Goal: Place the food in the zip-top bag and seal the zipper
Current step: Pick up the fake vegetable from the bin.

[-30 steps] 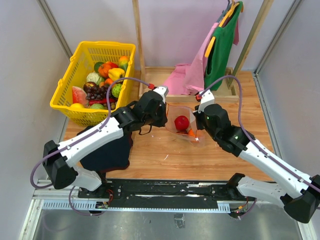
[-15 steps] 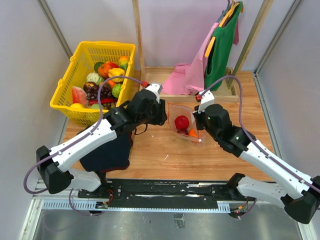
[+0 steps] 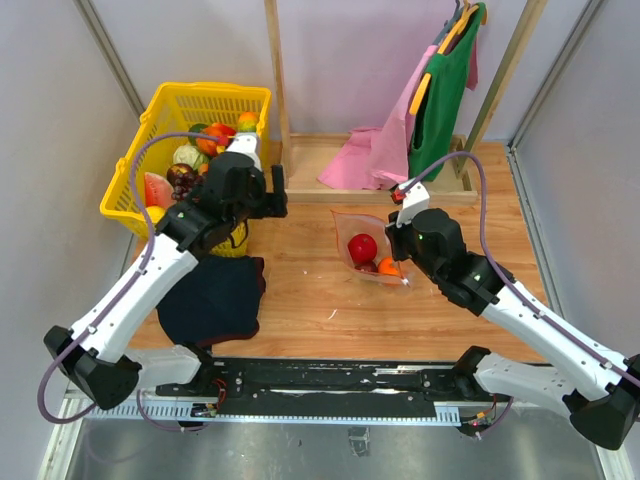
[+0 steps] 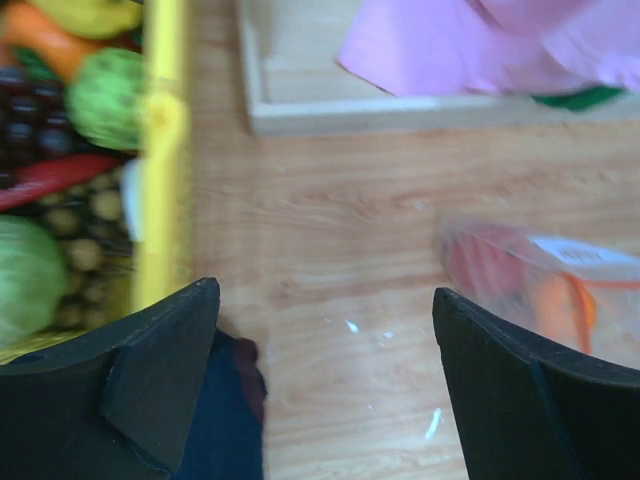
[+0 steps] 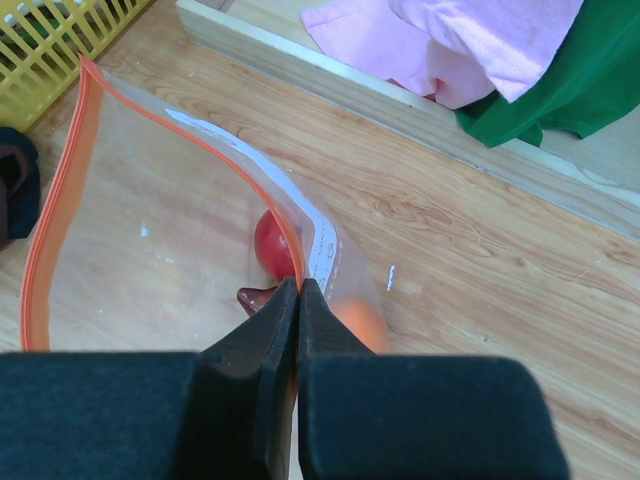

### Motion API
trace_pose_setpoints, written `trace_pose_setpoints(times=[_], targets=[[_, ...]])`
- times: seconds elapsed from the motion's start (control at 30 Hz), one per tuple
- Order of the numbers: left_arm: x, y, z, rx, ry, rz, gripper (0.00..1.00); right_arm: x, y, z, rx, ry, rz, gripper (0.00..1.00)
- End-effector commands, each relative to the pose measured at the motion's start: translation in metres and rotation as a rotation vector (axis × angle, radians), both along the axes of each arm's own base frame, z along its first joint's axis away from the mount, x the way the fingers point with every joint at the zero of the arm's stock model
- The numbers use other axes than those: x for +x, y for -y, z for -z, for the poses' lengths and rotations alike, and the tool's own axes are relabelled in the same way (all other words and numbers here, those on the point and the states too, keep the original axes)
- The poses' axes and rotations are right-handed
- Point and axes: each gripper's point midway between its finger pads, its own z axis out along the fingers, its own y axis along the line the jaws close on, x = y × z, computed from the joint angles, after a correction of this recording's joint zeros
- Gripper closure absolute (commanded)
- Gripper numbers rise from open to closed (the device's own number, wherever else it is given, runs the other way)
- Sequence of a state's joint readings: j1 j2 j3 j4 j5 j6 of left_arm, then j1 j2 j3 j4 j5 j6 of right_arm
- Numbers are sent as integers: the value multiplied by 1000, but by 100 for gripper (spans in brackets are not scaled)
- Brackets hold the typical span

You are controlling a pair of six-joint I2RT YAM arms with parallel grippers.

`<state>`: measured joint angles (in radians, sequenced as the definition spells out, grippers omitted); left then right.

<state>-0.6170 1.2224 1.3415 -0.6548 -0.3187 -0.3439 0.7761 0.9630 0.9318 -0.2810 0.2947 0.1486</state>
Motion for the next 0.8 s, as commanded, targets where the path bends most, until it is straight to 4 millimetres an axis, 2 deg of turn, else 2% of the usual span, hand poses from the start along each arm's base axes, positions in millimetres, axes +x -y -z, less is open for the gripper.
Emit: trace_pose_setpoints(times=[0.0,0.1,0.4,0.53,0.77], targets=[[16,-58,-28,62,73,-140,8,6,1,-13,49,24,16,99],[29,-94,-27,86,67,-237,6,7,0,-9,45,15,14,99],[63,-171,1,170,-62,-412,5,7,-5,-4,42,1,-2,99],[76,-191,37,185,-175,-435,5,7,-6,-3,42,-1,-6,99],[87,-207,104,202,-342,-454,7,7,-7,0,41,-6,-11,99]])
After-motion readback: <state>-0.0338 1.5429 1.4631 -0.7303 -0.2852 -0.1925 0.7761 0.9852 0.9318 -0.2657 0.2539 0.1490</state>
